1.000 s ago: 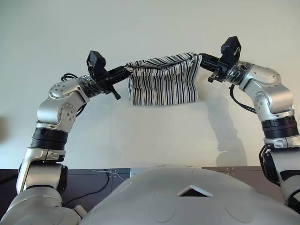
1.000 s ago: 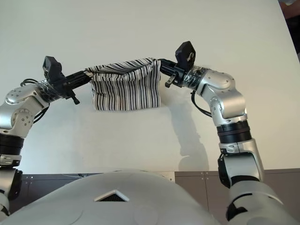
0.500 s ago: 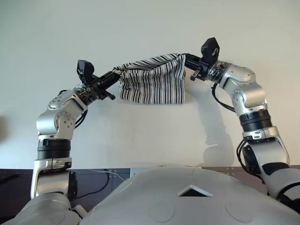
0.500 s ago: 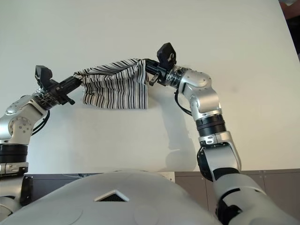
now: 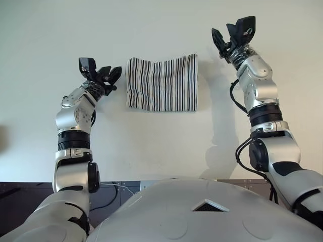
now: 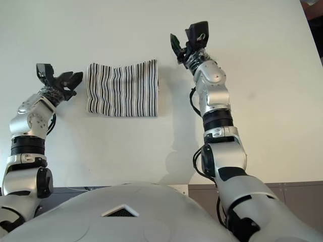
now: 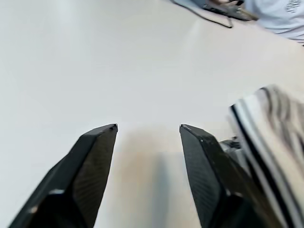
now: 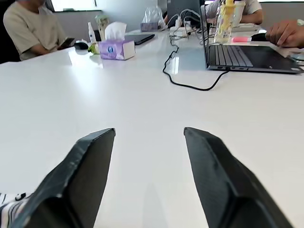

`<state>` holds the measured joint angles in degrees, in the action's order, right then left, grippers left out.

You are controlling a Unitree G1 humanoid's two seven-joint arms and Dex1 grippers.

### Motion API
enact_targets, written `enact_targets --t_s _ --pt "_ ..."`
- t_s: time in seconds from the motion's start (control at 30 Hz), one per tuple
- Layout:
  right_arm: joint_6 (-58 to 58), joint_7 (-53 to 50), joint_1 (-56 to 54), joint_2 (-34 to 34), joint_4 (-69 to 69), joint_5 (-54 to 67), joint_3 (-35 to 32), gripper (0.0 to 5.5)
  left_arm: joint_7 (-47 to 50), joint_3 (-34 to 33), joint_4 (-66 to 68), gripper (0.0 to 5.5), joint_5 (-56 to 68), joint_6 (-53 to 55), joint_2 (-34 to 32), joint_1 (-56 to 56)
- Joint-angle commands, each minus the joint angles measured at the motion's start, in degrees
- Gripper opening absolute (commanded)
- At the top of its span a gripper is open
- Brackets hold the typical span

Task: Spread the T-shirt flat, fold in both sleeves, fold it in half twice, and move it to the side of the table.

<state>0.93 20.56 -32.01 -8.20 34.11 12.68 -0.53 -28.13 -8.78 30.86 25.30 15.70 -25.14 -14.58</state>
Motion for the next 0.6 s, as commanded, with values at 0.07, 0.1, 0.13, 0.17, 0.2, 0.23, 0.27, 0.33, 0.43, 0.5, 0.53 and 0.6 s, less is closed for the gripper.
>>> enact_targets --t_s 0.07,0.1,0.13,0.17,0.2,0.23,0.27,0.33,0.43,0.5,0.53,0.6 --pt "9.4 11.8 10.1 0.0 -23.8 5.5 8.1 2.79 2.3 0.0 -1.1 2.79 -3.2 -1.4 2.8 2.8" --pt "11.3 14.0 12.3 -0.9 -28.1 4.1 12.3 2.79 3.2 -0.8 -1.4 2.79 -2.9 -1.6 3.6 3.4" --pt "11.9 14.2 13.5 -1.0 -29.5 0.7 16.6 2.79 4.8 -2.0 -1.4 2.79 -2.4 -1.9 4.7 3.6" --pt "12.4 13.9 14.1 -0.6 -29.7 -2.3 20.2 2.79 6.4 -3.2 -1.2 2.79 -2.0 -2.4 5.9 3.5" --pt "12.0 12.7 14.2 0.3 -28.1 -6.4 24.1 2.79 8.7 -4.5 -0.6 2.79 -1.8 -3.2 7.4 3.1" --pt "11.2 11.6 14.1 1.1 -26.4 -9.5 27.0 2.79 10.7 -5.3 -0.1 2.79 -1.8 -3.8 8.8 2.6" --pt "10.4 10.4 13.8 2.2 -24.5 -11.6 28.5 2.79 12.1 -5.9 0.2 2.79 -1.8 -4.3 9.9 2.3" --pt "8.0 5.9 11.0 5.1 -16.3 -15.8 29.7 2.79 15.3 -6.8 -0.4 2.79 -1.8 -5.7 13.3 2.9" --pt "7.4 2.5 9.0 10.1 -7.8 -16.0 27.7 2.79 19.1 -8.2 -0.2 2.79 -1.5 -7.6 17.4 3.8" --pt "9.8 1.8 7.9 12.8 -2.4 -14.1 24.9 2.79 20.6 -8.4 0.5 2.79 -2.0 -9.1 19.6 4.6" --pt "11.7 2.2 7.2 13.6 -0.4 -13.0 23.3 2.79 21.0 -8.6 0.9 2.79 -2.2 -9.6 20.2 4.9" --pt "15.6 2.8 6.4 14.0 1.8 -12.1 21.5 2.79 21.3 -8.8 1.4 2.79 -2.6 -10.3 20.7 5.1"
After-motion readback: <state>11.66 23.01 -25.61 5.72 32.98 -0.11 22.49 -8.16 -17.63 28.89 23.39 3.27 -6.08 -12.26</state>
